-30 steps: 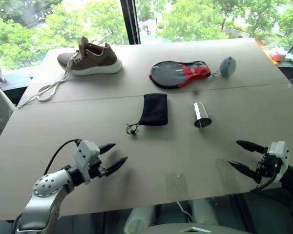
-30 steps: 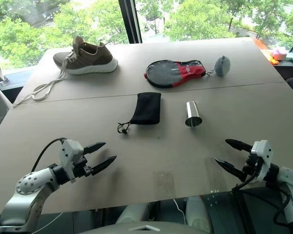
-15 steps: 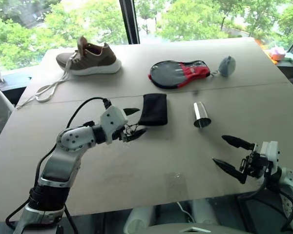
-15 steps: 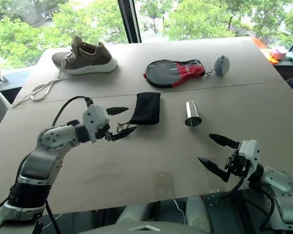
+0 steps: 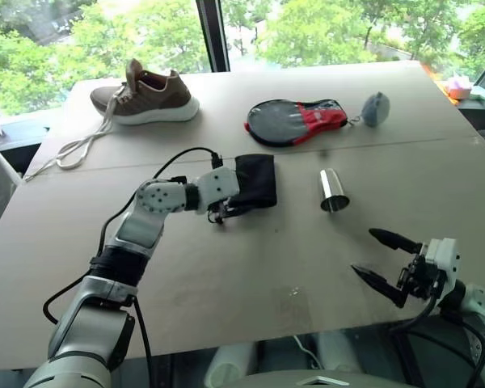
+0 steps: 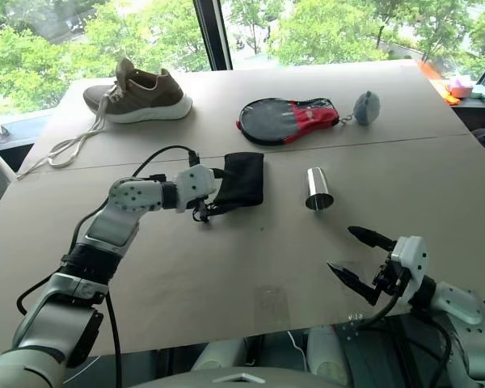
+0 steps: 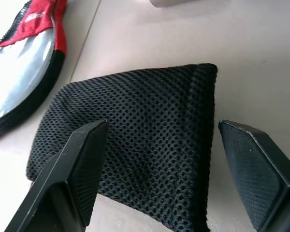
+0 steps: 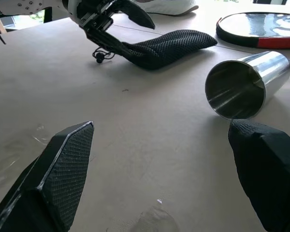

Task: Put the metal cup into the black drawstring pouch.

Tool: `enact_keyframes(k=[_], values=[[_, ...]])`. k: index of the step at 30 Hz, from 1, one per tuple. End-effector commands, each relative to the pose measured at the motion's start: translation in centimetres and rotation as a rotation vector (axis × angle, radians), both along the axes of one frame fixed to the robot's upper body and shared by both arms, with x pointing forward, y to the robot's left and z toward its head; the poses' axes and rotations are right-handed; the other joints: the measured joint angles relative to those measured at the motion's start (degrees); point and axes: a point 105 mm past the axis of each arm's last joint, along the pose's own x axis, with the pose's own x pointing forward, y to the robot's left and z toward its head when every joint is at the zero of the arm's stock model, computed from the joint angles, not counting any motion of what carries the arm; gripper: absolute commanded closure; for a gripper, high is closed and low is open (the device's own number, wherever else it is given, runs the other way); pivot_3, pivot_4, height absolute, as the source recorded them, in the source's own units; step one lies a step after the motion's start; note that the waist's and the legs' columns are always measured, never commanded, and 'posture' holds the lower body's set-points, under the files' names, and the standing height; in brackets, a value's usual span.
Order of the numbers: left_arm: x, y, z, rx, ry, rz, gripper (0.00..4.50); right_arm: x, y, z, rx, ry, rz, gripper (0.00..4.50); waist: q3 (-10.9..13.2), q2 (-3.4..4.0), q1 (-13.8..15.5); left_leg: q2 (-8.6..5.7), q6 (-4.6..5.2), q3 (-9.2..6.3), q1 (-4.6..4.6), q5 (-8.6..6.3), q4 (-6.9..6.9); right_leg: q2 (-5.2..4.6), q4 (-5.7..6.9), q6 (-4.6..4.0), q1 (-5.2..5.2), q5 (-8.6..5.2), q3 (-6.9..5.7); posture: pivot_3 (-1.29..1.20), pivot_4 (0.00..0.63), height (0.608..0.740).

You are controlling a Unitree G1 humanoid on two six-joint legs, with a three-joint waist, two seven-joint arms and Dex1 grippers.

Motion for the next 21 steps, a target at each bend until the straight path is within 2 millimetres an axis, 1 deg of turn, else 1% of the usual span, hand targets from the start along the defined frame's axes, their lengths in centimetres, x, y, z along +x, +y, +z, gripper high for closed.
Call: enact_keyframes(k=[1, 4, 7, 10, 14, 16, 21], values=[[0.4, -0.5, 1.6, 0.01, -0.077, -0.036, 0.7, 0.0, -0.4, 1.2, -0.008, -0.068, -0.025, 0.01, 0.0, 0.0, 0.01, 0.0, 0.0, 0.0, 0.0, 0.0, 0.03, 0.0, 0.01, 0.0, 0.0, 0.0, 0.01, 0.0, 0.15, 0.74], [1.2, -0.4, 2.0, 0.047, -0.143, -0.027, 0.7, 0.0, -0.4, 1.2, -0.008, -0.071, -0.03, 0.01, 0.01, -0.02, 0.07, 0.0, 0.01, -0.02, 0.0, 0.0, 0.08, 0.01, 0.07, 0.02, 0.02, 0.01, 0.0, 0.0, 0.15, 0.74], [1.7, -0.5, 2.0, 0.049, -0.166, -0.012, 0.7, 0.1, -0.4, 1.2, -0.009, -0.076, -0.033, 0.01, 0.01, -0.02, 0.02, -0.01, 0.01, 0.0, 0.03, 0.0, 0.08, 0.01, 0.11, 0.04, 0.03, 0.02, -0.02, 0.0, 0.15, 0.74], [1.8, -0.5, 1.6, 0.079, -0.179, -0.018, 0.7, 0.3, -0.5, 1.3, -0.023, -0.086, -0.032, 0.01, 0.02, -0.03, -0.09, -0.02, 0.01, 0.03, 0.02, 0.0, 0.09, 0.02, 0.1, 0.05, 0.01, 0.03, -0.06, 0.0, 0.15, 0.74], [1.9, -0.4, 1.5, 0.078, -0.178, -0.016, 0.7, 0.4, -0.6, 1.6, -0.029, -0.095, -0.033, 0.01, 0.02, -0.03, -0.04, -0.02, 0.01, 0.04, 0.02, 0.0, 0.09, 0.02, 0.09, 0.06, 0.0, 0.03, -0.11, 0.0, 0.15, 0.74], [2.0, -0.3, 1.5, 0.107, -0.211, -0.021, 0.7, 0.5, -0.6, 1.7, -0.028, -0.098, -0.036, 0.01, 0.02, -0.03, -0.04, -0.02, 0.01, 0.04, 0.01, 0.0, 0.11, 0.02, 0.1, 0.06, 0.0, 0.03, -0.11, 0.0, 0.15, 0.74], [2.6, -0.9, 2.5, 0.067, -0.286, 0.011, 0.7, 0.3, -0.5, 1.6, -0.024, -0.095, -0.04, 0.01, 0.02, -0.04, 0.1, -0.02, 0.01, 0.03, 0.01, 0.0, 0.13, 0.02, 0.11, 0.07, 0.01, 0.04, -0.11, 0.0, 0.15, 0.74]])
